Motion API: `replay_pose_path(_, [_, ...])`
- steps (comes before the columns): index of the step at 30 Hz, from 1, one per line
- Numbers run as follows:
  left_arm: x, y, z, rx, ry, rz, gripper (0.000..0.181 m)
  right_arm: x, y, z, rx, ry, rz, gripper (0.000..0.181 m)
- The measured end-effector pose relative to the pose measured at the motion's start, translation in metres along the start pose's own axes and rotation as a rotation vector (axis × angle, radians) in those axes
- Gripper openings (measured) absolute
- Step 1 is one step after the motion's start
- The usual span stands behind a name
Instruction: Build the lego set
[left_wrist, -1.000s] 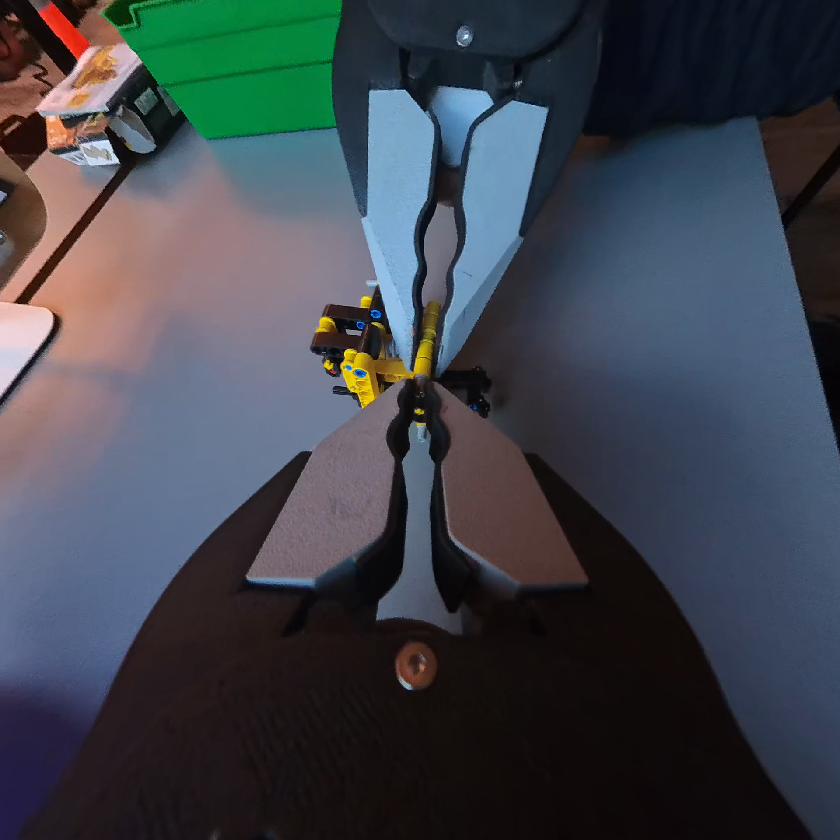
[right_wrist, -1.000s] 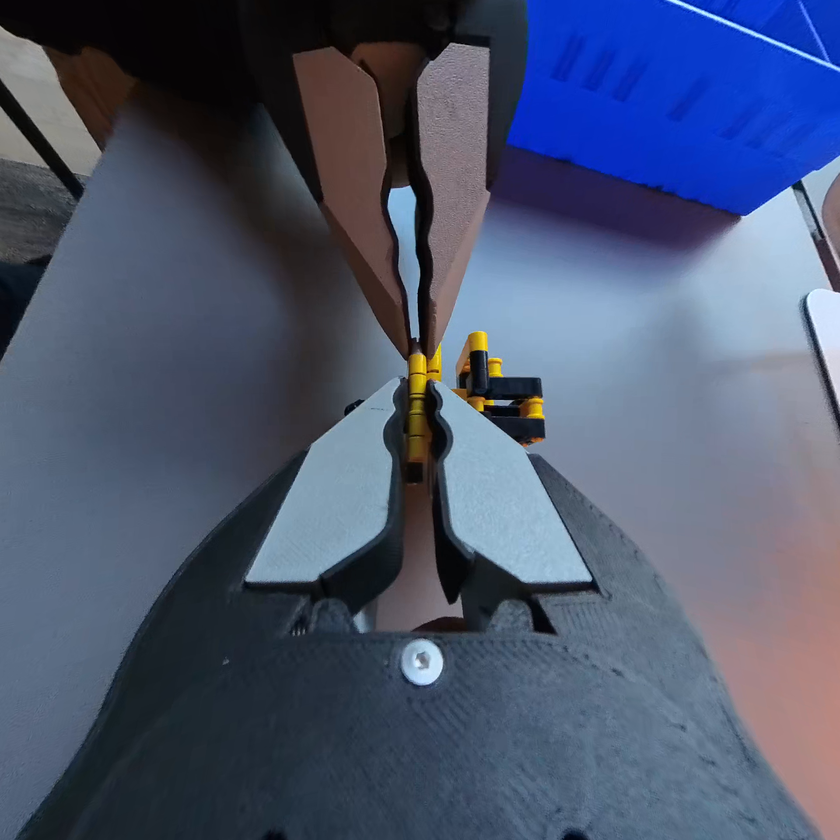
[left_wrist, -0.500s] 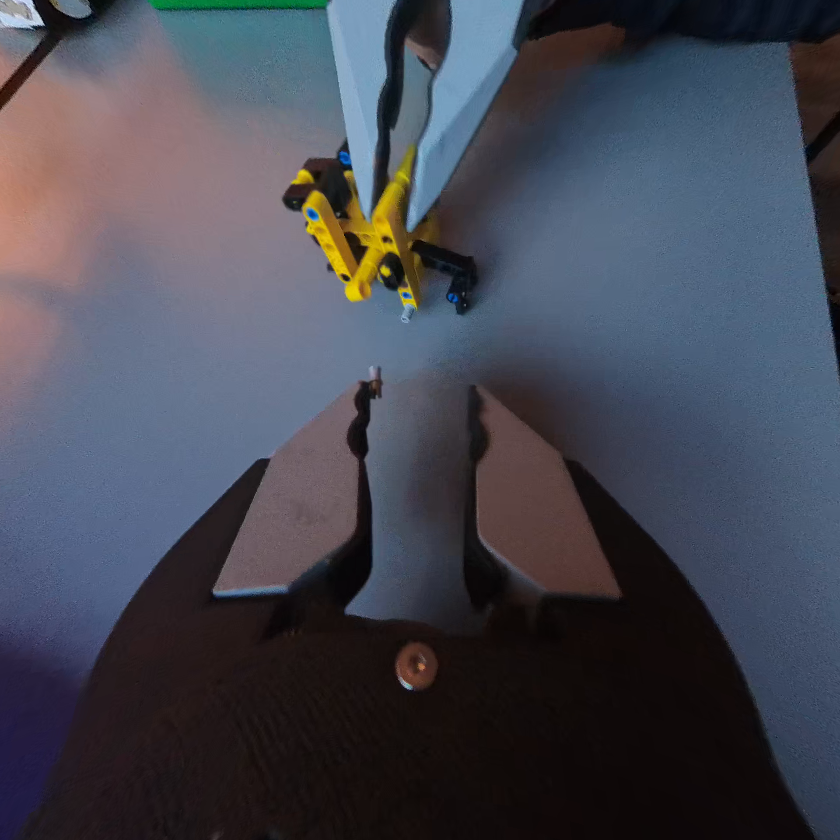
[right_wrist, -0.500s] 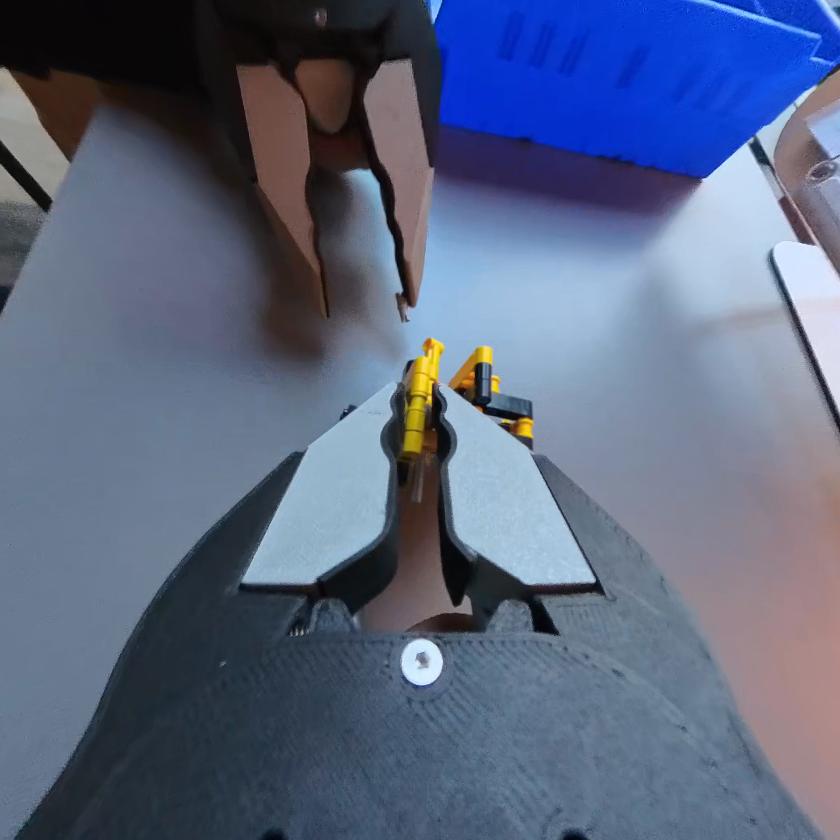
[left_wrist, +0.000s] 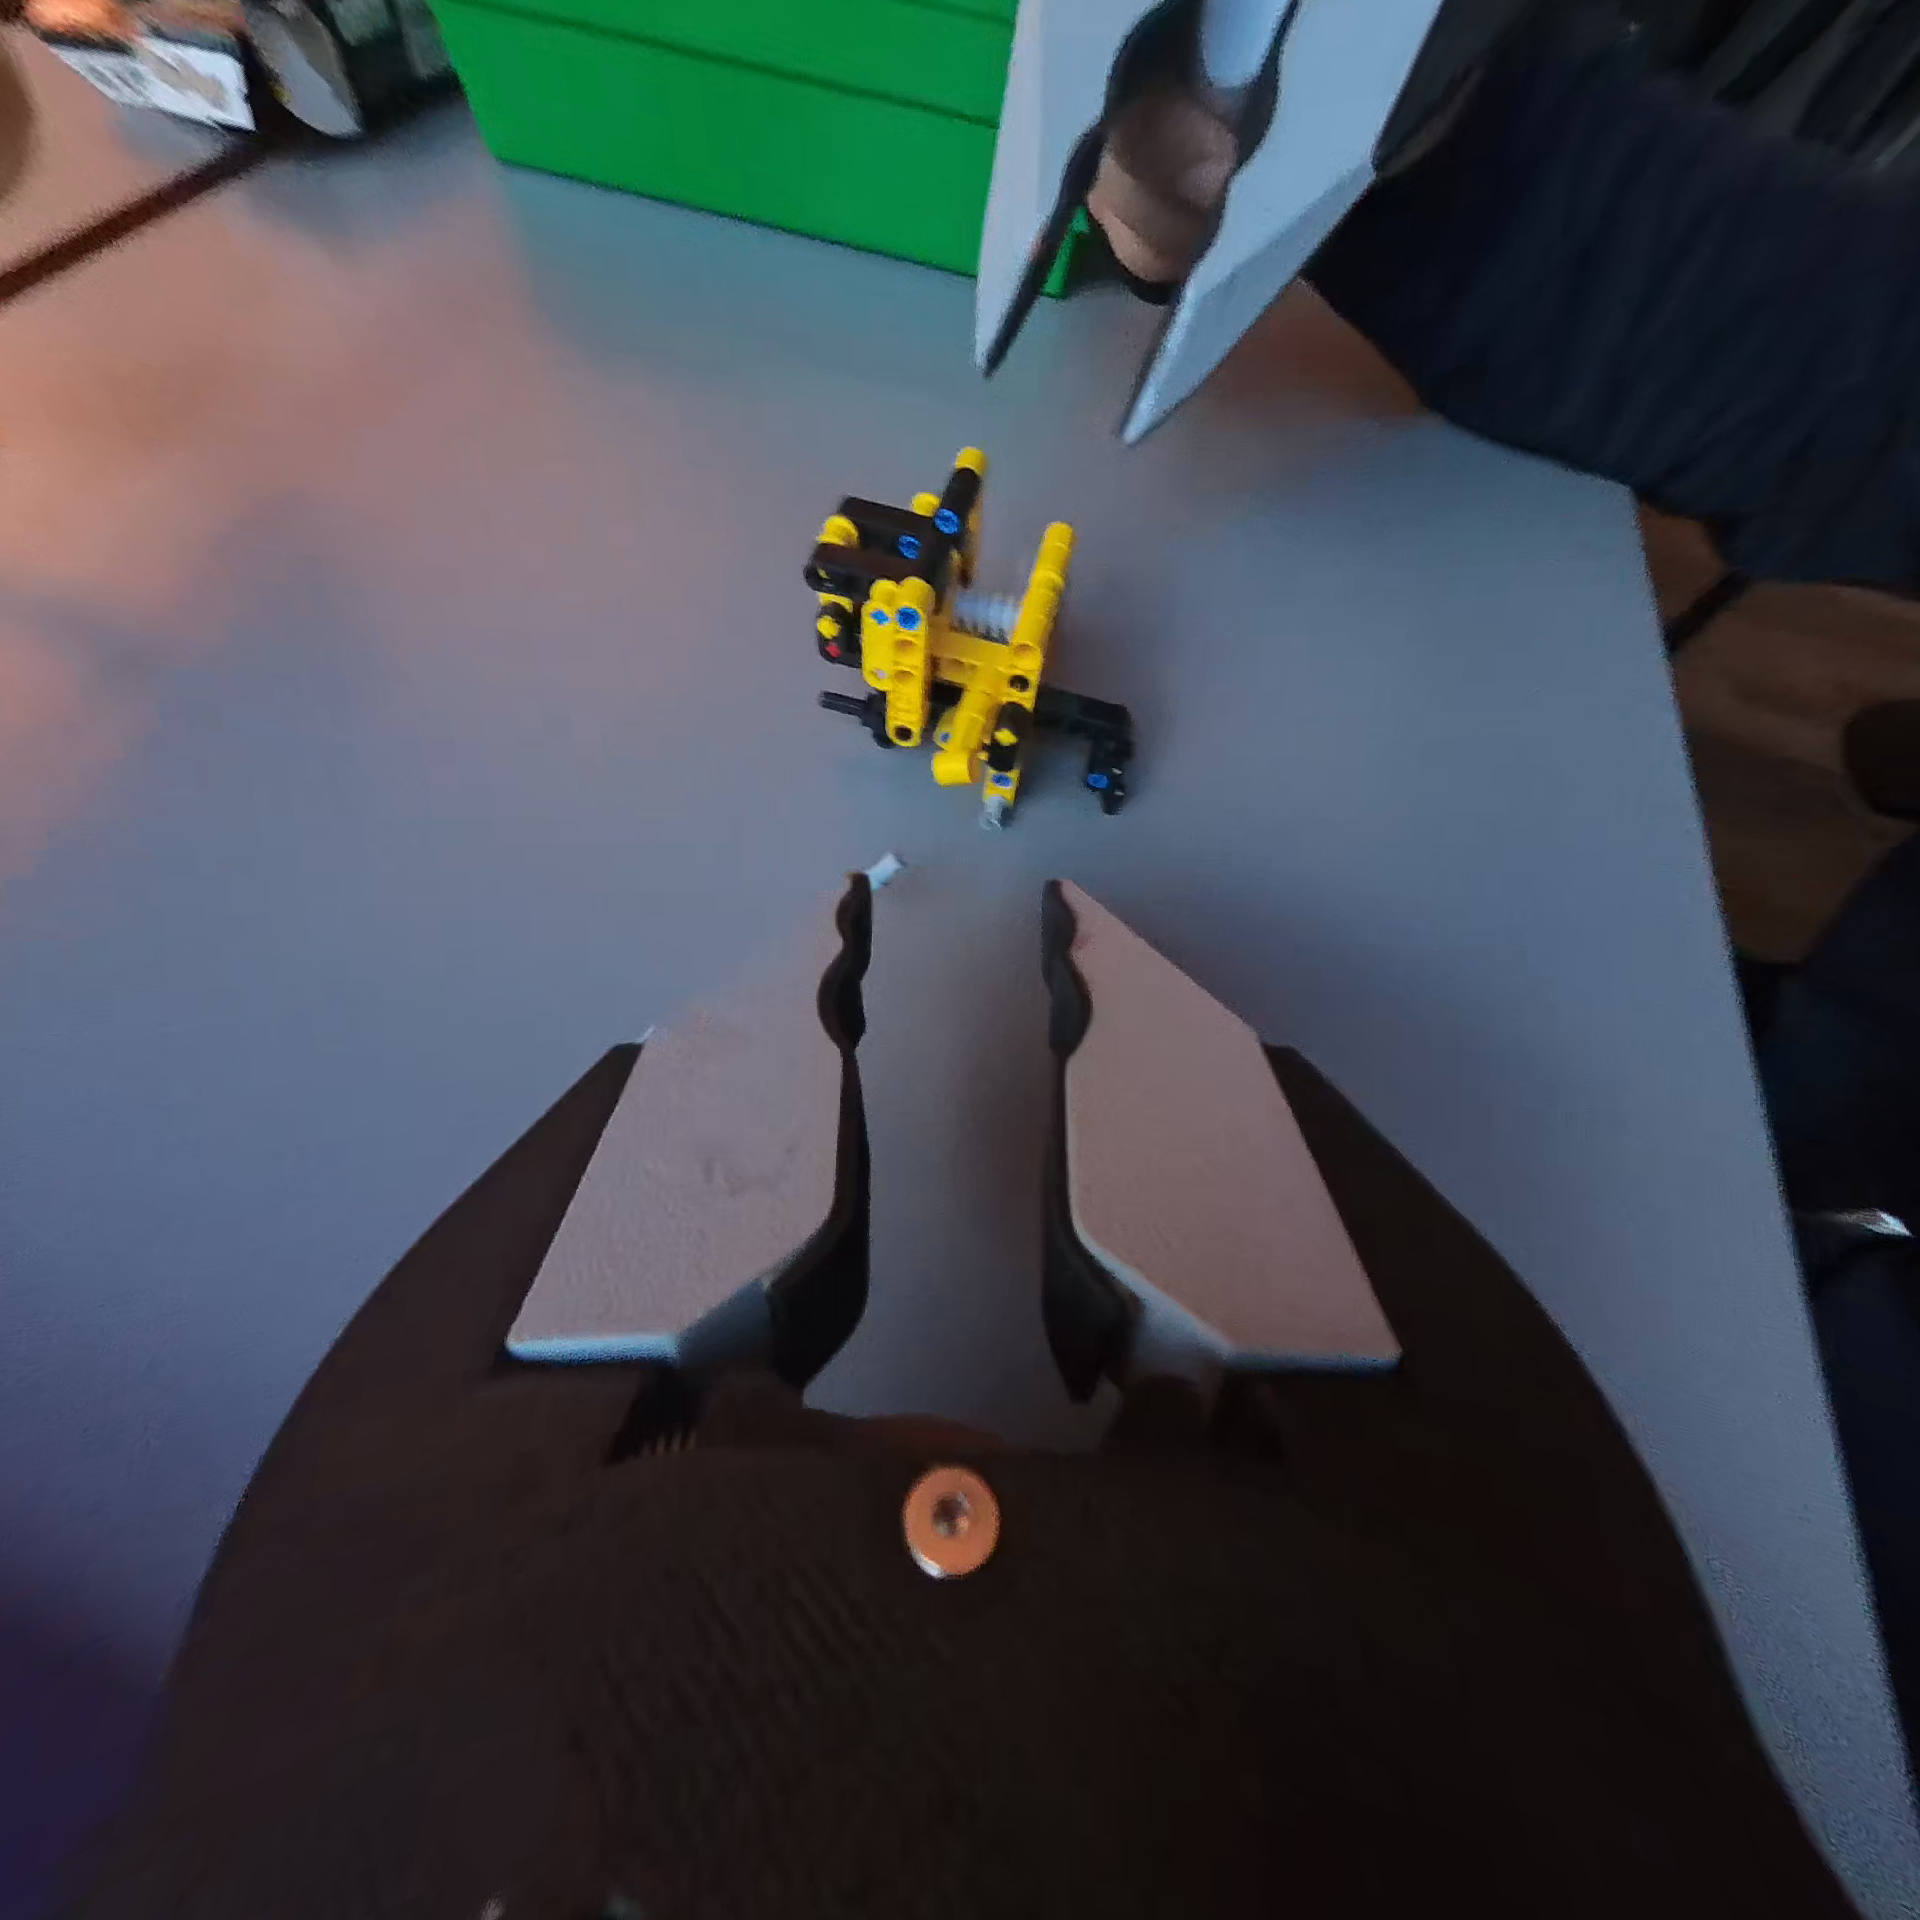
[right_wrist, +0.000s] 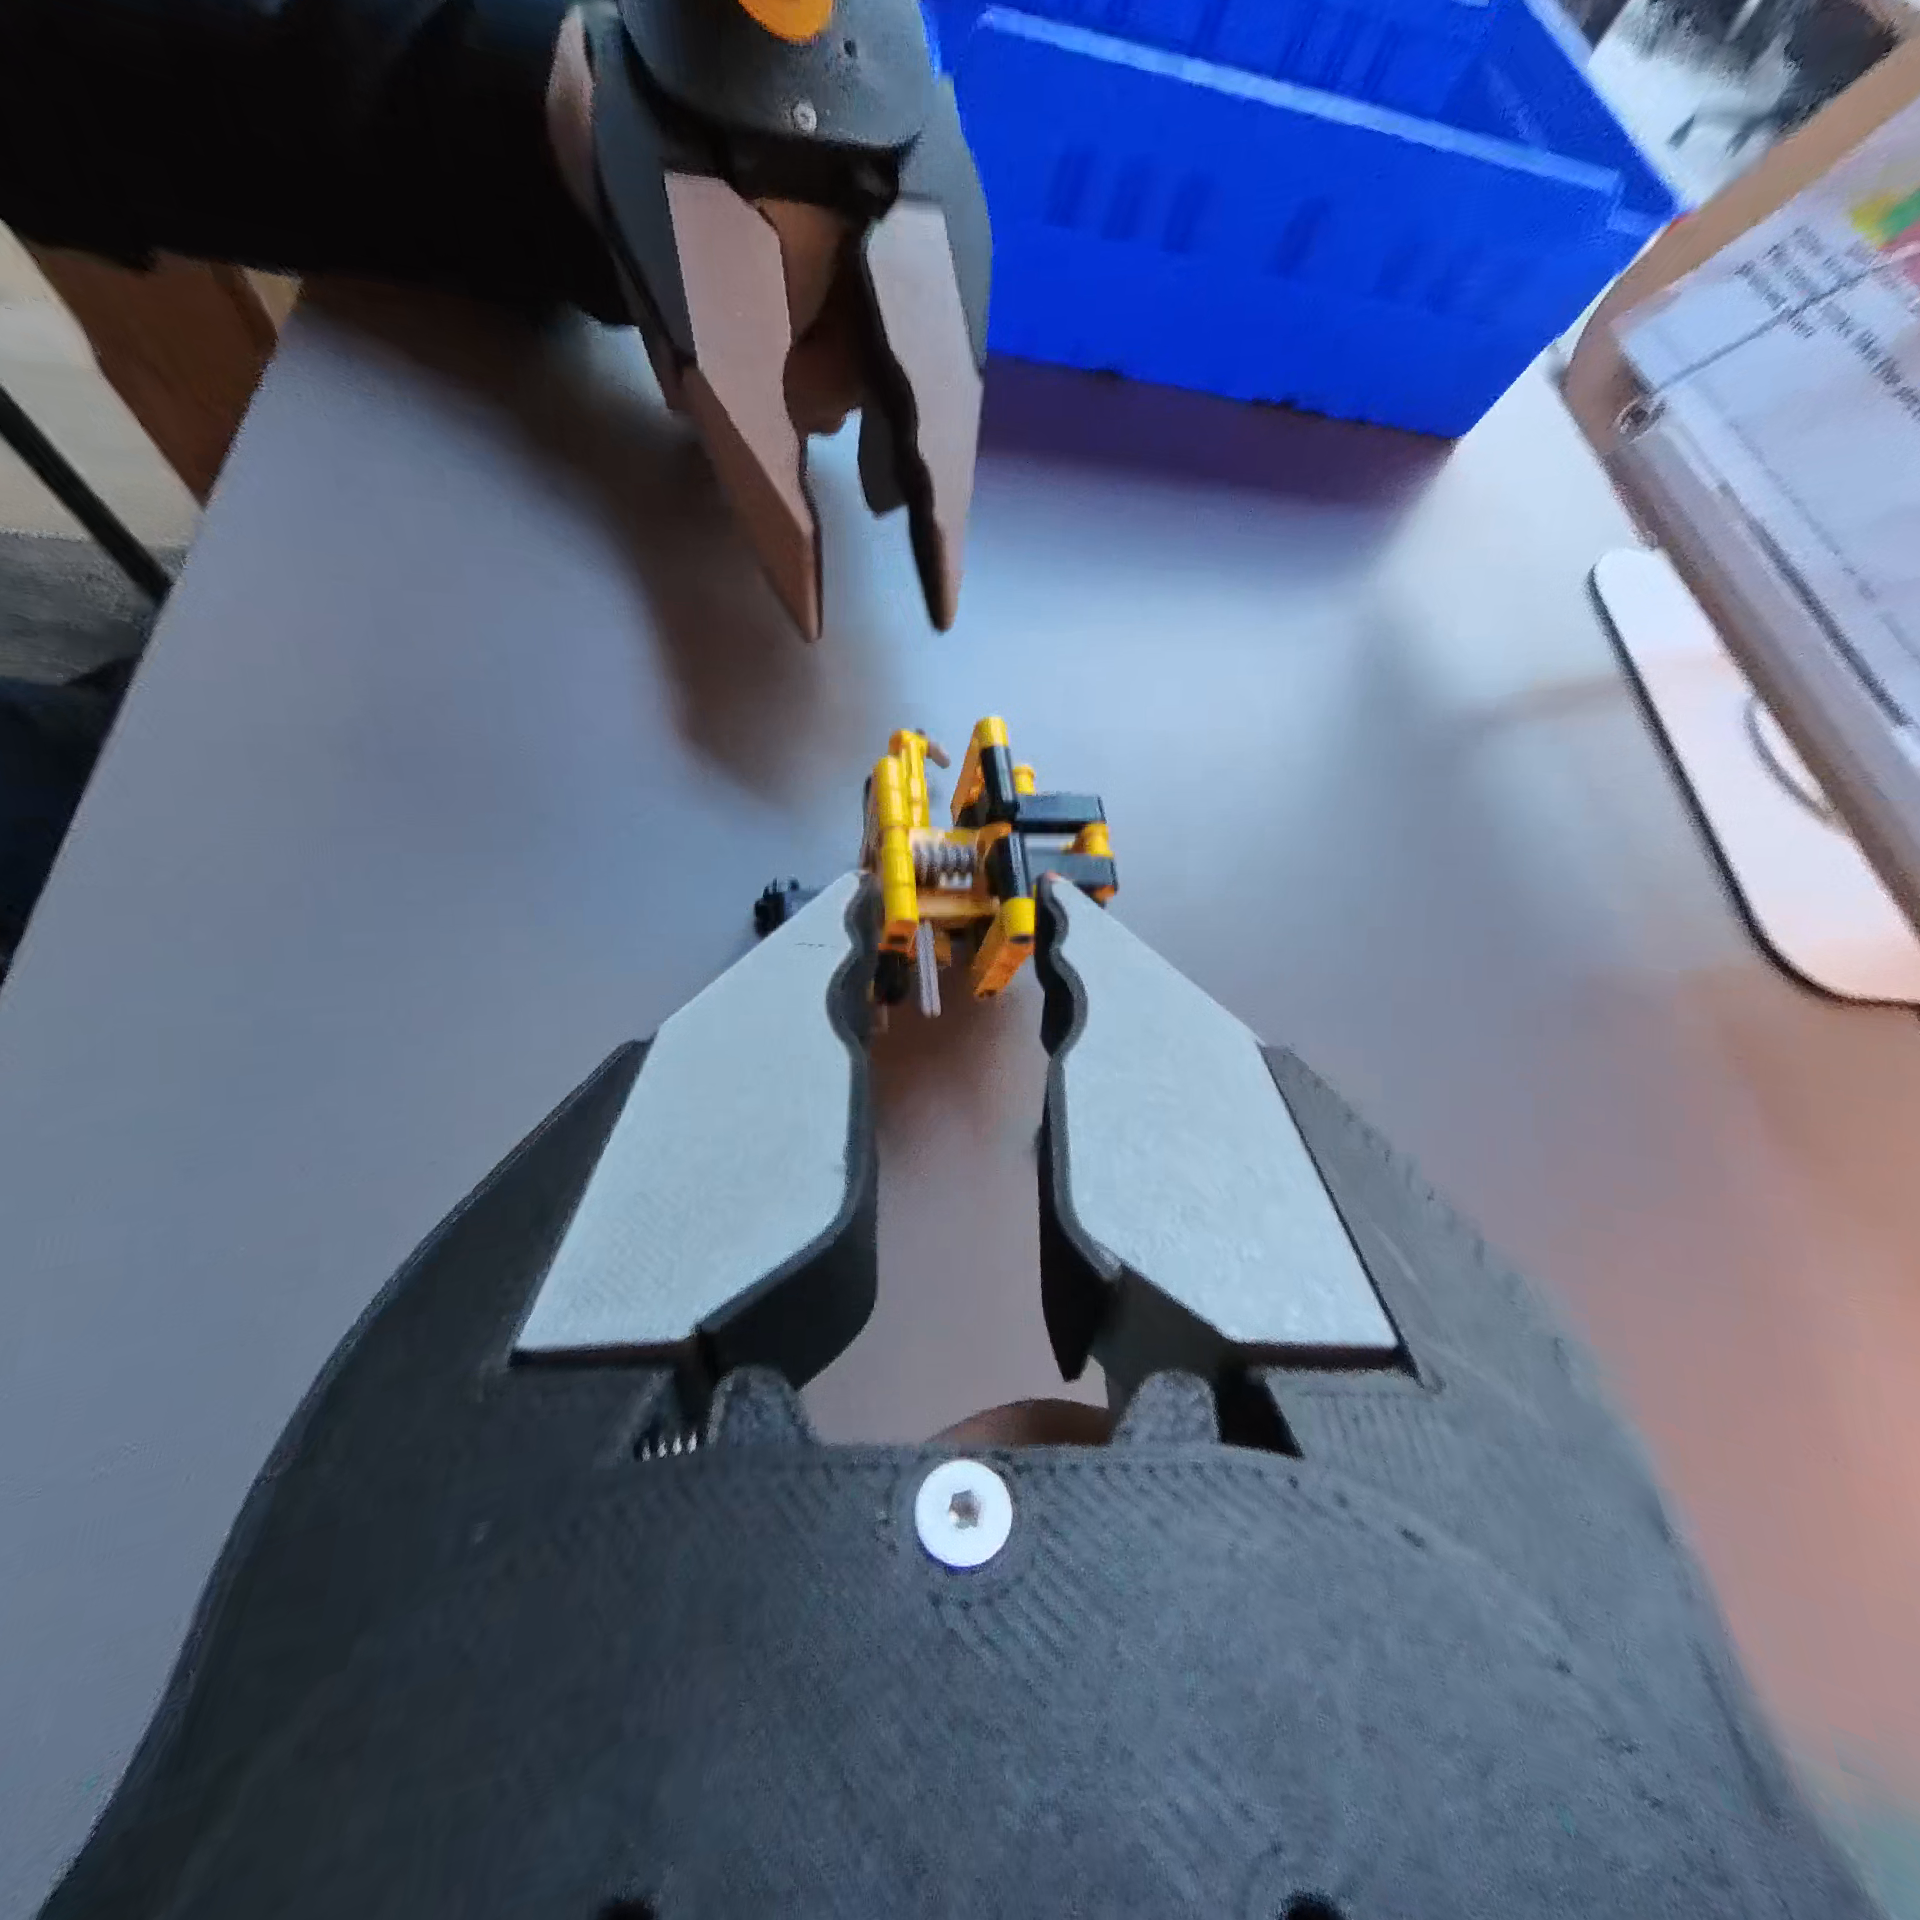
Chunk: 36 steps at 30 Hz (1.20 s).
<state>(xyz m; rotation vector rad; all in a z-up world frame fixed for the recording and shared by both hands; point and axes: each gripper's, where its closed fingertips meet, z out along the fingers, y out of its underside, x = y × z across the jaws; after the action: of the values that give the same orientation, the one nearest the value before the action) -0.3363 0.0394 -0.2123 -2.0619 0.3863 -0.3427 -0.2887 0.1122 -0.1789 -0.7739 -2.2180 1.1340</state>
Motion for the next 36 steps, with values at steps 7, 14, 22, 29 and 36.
replay_pose_path(7, [-0.020, -0.024, 0.013, 0.089, -0.212, 0.061, 0.021, -0.004, 0.016, 0.010, -0.077, -0.014, -0.011, 0.029])
replay_pose_path(14, [-0.015, -0.032, 0.039, 0.058, -0.187, 0.091, 0.010, -0.003, 0.020, 0.020, -0.102, 0.021, -0.037, 0.035])
replay_pose_path(22, [-0.007, -0.047, 0.028, 0.106, -0.317, 0.426, 0.007, 0.004, 0.008, 0.007, -0.031, 0.065, -0.062, 0.027])
replay_pose_path(29, [0.001, -0.047, 0.029, 0.114, -0.370, 0.509, 0.007, -0.007, 0.012, 0.016, -0.085, 0.075, -0.157, 0.009])
replay_pose_path(36, [0.001, -0.043, 0.023, 0.170, -0.350, 0.400, 0.007, -0.007, 0.010, 0.029, -0.033, 0.118, -0.153, 0.008])
